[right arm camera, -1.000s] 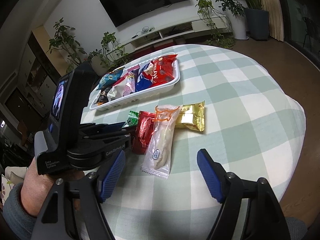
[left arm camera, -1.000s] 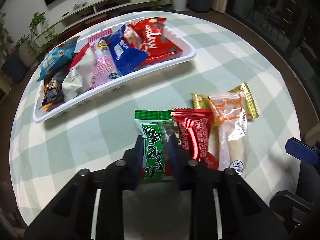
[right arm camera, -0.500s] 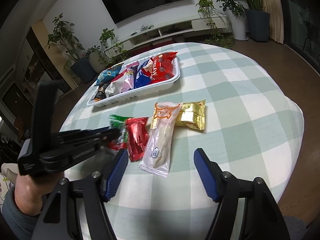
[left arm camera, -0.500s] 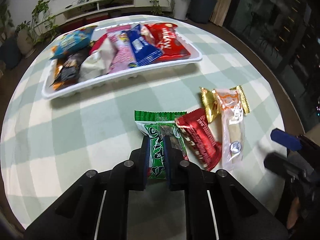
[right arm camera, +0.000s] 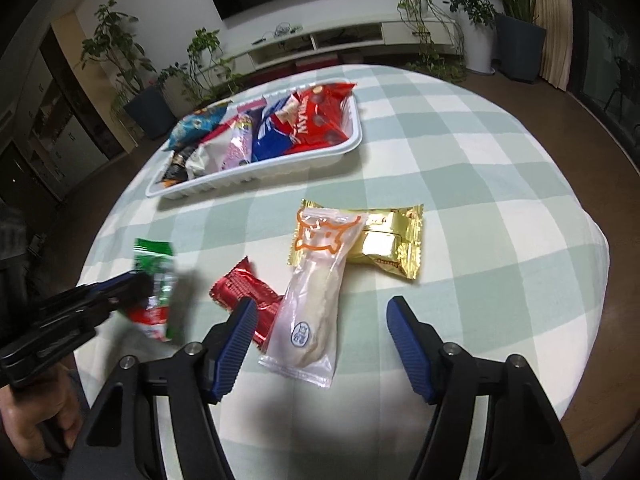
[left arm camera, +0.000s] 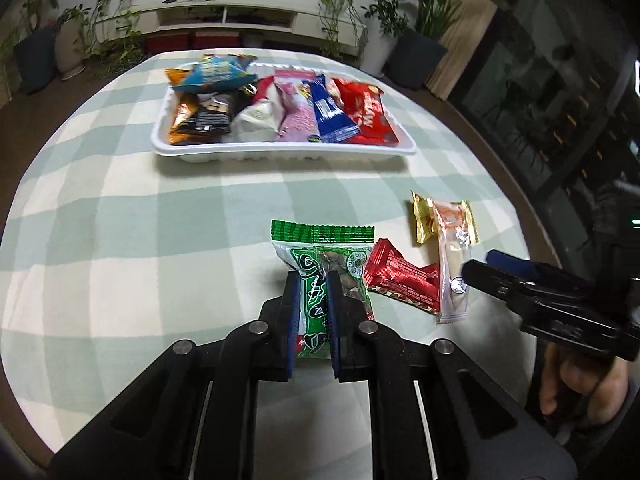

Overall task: Organize snacks
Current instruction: 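Grasp the clear wrapped bar with orange print with the right gripper while the left gripper holds the green packet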

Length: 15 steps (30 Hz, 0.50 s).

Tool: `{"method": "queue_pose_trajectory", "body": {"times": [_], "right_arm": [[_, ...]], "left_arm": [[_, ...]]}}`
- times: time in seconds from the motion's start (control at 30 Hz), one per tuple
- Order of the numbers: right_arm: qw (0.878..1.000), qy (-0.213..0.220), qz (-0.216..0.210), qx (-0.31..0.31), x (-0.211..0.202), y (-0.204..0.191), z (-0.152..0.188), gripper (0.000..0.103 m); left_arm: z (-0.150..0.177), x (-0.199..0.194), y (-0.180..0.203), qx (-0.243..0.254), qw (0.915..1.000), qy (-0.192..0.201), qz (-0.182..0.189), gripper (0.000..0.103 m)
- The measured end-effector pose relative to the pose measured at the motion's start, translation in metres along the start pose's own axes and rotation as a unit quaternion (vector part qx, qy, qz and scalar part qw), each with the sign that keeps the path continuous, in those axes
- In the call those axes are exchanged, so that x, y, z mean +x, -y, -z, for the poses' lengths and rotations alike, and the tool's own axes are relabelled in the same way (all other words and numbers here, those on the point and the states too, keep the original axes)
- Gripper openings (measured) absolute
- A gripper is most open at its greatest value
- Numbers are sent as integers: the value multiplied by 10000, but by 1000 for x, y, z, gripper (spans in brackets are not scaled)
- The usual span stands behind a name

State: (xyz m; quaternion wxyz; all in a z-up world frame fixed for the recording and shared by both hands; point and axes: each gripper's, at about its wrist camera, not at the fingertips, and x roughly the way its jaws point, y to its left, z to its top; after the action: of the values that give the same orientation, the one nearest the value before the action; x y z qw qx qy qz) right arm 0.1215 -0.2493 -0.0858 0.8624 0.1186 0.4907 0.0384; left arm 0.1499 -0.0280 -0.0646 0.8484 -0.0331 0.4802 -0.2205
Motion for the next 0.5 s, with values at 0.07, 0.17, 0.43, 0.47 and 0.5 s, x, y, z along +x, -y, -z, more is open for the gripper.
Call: {"method": "queue_pose_trajectory", "body": {"times": [0.07,0.17,0.43,0.47,0.5], "right_arm": [[9999,-52,55,-71,6,-3,-2,67],[9996,-206,124,-149,19,-7,-5,60],[9985,-283,306,-364,37,-13,-8,39],[9986,-278,280,-344,37,-12,-9,32],[9989,-274,227,-290,36,-10,-9,29]], "left_arm": [[2,-8,-5,-85,9999,62,68,10],[6,-16,-9,-172,9997,102,131,10],[13,-22,-24,-375,9990,162,181,10],[14,-22,-25,-390,9989,169,199,10],[13,-23,-25,-408,9987,183,230,10]]}}
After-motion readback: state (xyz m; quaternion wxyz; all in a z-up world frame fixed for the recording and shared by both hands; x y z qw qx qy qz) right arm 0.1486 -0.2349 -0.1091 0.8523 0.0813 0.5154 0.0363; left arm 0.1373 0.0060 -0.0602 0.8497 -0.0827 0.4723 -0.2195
